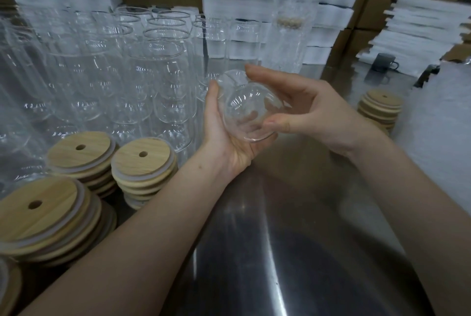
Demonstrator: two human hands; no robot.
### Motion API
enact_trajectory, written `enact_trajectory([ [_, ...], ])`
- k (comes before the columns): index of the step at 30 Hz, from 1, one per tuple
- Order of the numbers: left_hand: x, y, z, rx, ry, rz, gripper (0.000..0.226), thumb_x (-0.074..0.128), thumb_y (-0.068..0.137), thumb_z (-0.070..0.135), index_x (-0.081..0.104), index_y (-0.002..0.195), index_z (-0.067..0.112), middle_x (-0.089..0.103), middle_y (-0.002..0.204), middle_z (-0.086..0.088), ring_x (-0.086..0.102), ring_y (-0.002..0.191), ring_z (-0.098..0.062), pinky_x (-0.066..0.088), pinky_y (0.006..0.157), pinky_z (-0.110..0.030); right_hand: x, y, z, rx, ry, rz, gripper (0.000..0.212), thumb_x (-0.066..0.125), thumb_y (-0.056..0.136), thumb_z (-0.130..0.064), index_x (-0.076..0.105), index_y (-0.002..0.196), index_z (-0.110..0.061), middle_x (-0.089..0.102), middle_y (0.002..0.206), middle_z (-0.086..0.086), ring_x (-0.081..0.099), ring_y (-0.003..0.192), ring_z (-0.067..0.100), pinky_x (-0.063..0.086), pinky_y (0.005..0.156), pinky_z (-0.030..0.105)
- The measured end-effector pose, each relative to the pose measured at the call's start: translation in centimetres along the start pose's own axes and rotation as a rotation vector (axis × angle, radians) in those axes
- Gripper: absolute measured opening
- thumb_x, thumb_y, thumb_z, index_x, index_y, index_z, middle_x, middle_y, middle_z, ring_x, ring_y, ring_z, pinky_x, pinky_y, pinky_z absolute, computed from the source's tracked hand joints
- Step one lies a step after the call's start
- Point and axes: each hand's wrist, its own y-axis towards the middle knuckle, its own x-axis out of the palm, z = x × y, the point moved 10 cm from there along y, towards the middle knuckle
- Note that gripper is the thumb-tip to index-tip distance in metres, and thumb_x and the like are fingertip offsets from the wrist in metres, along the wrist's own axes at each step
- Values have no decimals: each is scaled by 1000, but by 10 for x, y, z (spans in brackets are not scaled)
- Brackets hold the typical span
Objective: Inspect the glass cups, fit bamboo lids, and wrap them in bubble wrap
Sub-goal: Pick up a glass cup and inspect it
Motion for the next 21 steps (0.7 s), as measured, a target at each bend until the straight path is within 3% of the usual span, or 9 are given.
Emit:
enact_trajectory([
  [3, 4, -2, -1, -11, -47, -23, 80, 44, 87, 74, 53, 109, -2, 70, 70, -18, 69, 55, -29, 54, 42, -29, 3, 1, 2, 15, -66, 9, 65, 81, 74, -5, 56, 127, -34, 51, 142, -16, 42, 135, -3, 42, 101, 15],
  [7, 6, -2, -5, -16, -130, -11, 81, 46, 87, 73, 47, 124, 1, 70, 73, -20, 70, 60, -32, 56, 46, -32, 8, 2, -4, -19, -221, 81, 68, 85, 71, -5, 52, 127, -25, 51, 137, -10, 44, 131, -5, 42, 102, 15],
  [10, 3, 1, -4, -5, -95, -4, 77, 45, 87, 73, 56, 115, 2, 70, 84, -19, 72, 68, -30, 57, 51, -32, 8, 0, -12, -106, -265, 201, 64, 88, 67, -8, 53, 118, -25, 55, 126, -14, 49, 120, -8, 45, 96, 15],
  [14, 6, 0, -6, -8, -16, -37, 81, 40, 87, 75, 65, 110, 2, 72, 93, -16, 73, 76, -27, 59, 55, -31, 0, -6, -19, -189, -289, 392, 45, 81, 73, -24, 54, 108, -35, 59, 116, -19, 56, 110, -8, 48, 94, 21],
  [17, 10, 0, -7, 5, 24, -77, 88, 32, 90, 76, 75, 92, -1, 74, 87, -19, 74, 74, -28, 58, 55, -31, -4, -11, -23, -265, -299, 479, 23, 67, 89, -23, 57, 109, -27, 63, 113, -12, 61, 110, 2, 50, 97, 32],
  [19, 9, 2, -6, 15, 34, -68, 87, 31, 90, 75, 68, 110, -1, 73, 93, -20, 74, 76, -28, 59, 57, -33, -4, -12, -24, -297, -304, 498, 17, 58, 95, -22, 58, 112, -23, 64, 114, -8, 62, 113, 6, 49, 99, 31],
  [21, 7, 3, -3, 32, 46, -43, 87, 33, 90, 76, 52, 132, 2, 67, 112, -20, 73, 81, -30, 60, 61, -36, -3, -12, -23, -299, -305, 505, 17, 51, 98, -23, 58, 113, -20, 65, 117, -4, 61, 117, 8, 48, 100, 31],
])
